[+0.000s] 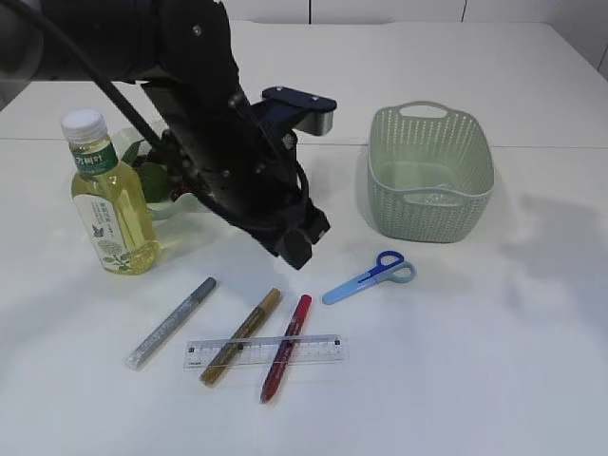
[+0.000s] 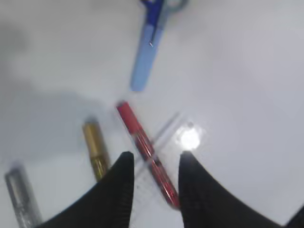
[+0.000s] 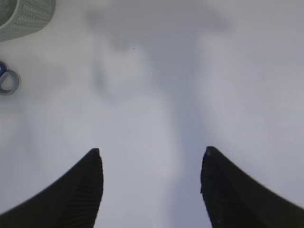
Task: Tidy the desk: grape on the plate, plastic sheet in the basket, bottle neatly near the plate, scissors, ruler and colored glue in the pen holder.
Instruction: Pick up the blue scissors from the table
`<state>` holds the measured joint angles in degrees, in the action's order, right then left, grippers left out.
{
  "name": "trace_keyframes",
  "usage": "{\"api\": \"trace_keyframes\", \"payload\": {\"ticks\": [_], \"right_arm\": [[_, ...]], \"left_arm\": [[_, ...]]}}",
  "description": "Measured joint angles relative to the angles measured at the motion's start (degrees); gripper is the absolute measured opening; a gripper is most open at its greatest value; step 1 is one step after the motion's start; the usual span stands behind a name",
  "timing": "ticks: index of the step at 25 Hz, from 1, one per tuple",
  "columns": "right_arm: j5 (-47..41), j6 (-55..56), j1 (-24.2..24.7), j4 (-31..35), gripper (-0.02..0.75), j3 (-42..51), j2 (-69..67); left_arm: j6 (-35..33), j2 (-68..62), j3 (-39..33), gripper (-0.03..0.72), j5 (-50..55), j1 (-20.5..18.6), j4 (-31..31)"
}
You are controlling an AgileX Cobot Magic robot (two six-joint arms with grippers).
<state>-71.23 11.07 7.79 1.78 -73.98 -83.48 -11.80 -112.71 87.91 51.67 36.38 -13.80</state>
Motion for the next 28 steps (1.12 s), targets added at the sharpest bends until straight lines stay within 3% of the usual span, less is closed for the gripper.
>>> {"api": "trace_keyframes", "payload": {"ticks": [4, 9, 20, 28], "right_arm": [[0.0, -0.11, 0.0, 0.0, 0.506, 0.0, 0.0], [0.0, -0.11, 0.0, 0.0, 0.507, 0.0, 0.0], [0.0, -0.11, 0.0, 0.19, 0.507, 0.0, 0.0], [0.0, -0.11, 0.0, 0.19, 0.507, 0.0, 0.0]], "left_arm": [[-5.34, 0.12, 0.0, 0.238, 8.8, 0.08, -2.65], [-9.49, 0.12, 2.34, 0.239, 12.75, 0.35, -1.12], [-10.84, -12.23, 20.64, 0.244, 17.78, 3.28, 5.36], [-11.73, -22.99, 31.41, 0.26, 18.05, 4.82, 6.65]]}}
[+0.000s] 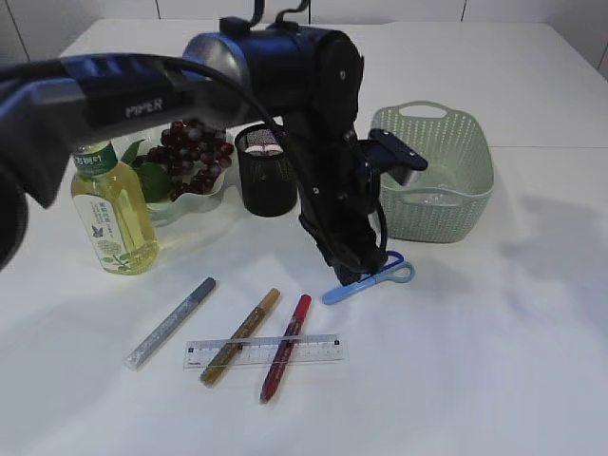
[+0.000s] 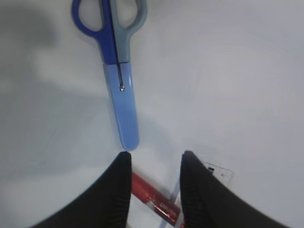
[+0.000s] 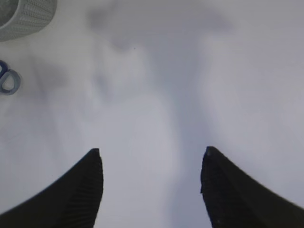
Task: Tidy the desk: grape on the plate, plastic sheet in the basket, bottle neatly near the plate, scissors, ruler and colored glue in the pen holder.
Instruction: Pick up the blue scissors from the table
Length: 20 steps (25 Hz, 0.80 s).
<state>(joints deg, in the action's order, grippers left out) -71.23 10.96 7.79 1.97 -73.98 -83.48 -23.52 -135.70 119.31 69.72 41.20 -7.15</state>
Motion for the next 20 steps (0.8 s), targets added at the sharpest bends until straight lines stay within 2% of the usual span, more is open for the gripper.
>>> {"api": "trace_keyframes", "payload": {"ticks": [6, 20], "right_arm": [[0.0, 0.0, 0.0, 0.0, 0.507, 0.0, 0.0], [0.0, 0.0, 0.0, 0.04, 0.478, 0.0, 0.0]], "left_arm": [[-0.85, -4.75, 1.66, 0.26, 0.0, 0.0, 1.53], [-0.94, -5.33, 1.76, 0.259, -4.53, 0.0, 2.1]]}}
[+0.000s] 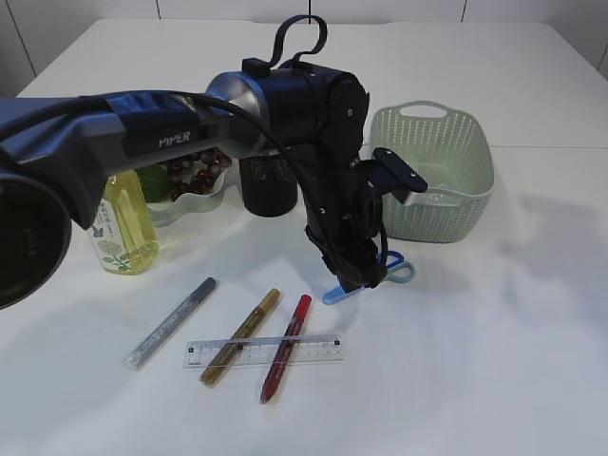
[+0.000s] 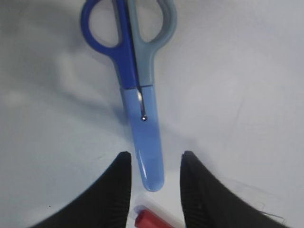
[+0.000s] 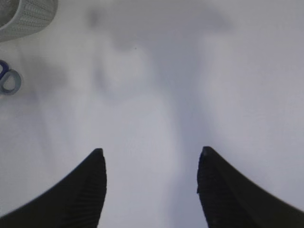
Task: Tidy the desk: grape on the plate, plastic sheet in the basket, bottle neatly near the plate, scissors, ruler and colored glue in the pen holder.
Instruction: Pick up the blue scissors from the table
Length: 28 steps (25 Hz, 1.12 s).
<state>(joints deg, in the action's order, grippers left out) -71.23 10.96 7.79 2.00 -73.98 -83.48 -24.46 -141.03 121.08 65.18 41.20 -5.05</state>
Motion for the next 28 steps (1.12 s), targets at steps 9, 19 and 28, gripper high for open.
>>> {"api": "trace_keyframes", "payload": {"ticks": [9, 19, 28], "right_arm": [[0.0, 0.0, 0.0, 0.1, 0.478, 0.0, 0.0], [0.0, 0.0, 0.0, 0.1, 0.477, 0.0, 0.0], [0.0, -0.1, 0.0, 0.1, 0.477, 0.0, 0.0]], "left_arm": [[0.0, -0.08, 0.04, 0.258, 0.36, -0.1, 0.13], [0.11, -3.33, 3.68, 0.258, 2.5, -0.28, -0.07], [0.22, -3.8, 5.22, 0.258, 3.06, -0.28, -0.31]]}}
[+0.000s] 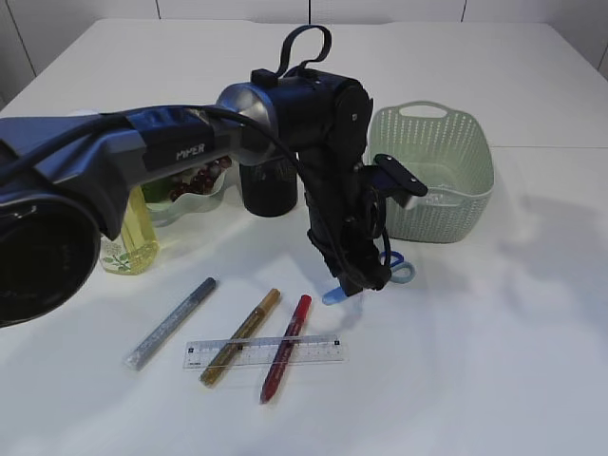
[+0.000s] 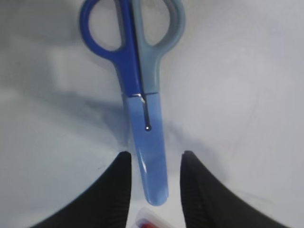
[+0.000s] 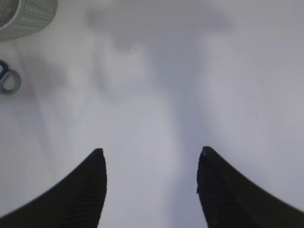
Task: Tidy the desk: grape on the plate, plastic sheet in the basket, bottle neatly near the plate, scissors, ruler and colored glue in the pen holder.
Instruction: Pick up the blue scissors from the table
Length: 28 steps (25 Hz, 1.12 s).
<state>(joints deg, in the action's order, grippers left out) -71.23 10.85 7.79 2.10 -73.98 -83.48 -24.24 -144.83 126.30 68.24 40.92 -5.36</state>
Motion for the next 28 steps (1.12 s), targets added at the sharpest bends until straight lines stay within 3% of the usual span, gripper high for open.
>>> {"api": "trace_keyframes", "payload": {"ticks": [28], "right_arm": [[0.0, 0.0, 0.0, 0.0, 0.476, 0.0, 0.0]], "left_arm": [[0.09, -2.34, 0.5, 0.256, 0.36, -0.32, -0.1]]}}
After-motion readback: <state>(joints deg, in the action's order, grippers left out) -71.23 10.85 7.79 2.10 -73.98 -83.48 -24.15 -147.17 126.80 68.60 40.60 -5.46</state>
